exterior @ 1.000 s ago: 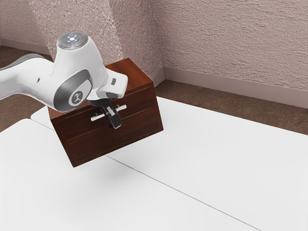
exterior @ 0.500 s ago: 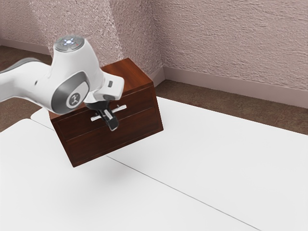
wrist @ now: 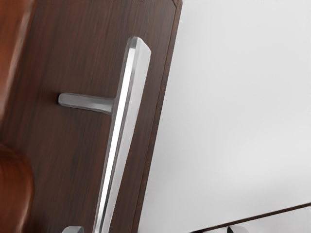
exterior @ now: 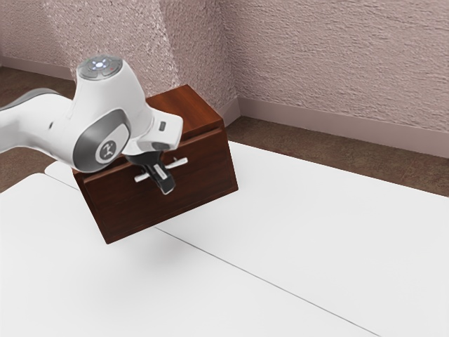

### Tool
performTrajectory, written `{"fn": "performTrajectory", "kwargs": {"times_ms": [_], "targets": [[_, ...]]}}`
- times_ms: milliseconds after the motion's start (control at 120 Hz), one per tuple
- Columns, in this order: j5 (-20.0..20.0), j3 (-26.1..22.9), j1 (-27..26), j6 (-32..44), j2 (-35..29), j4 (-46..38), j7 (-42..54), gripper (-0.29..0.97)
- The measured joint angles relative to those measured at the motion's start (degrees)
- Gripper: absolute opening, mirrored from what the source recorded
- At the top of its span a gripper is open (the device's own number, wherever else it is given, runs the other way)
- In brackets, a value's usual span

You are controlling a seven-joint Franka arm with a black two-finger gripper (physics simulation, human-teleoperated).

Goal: Pull the drawer handle with one arm to open the drawer

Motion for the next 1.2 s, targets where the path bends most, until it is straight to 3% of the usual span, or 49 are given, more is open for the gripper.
{"fn": "performTrajectory", "kwargs": {"times_ms": [208, 408, 692, 1000, 1200], "targets": [[0.1, -0.1, -0.3, 0.8, -0.9, -1.8, -0.8, 0.42], [0.1, -0.1, -0.8, 1.4, -2.5, -3.3, -1.6, 0.33], [0.2, -0.2, -2.5, 1.7, -4.7, -6.2, -2.9, 0.43], [0.6, -0.2, -3.1, 1.9, -7.0, -8.2, -4.9, 0.21], [0.6, -0.3, -3.9, 2.2, -7.5, -8.9, -6.4, 0.27]]}}
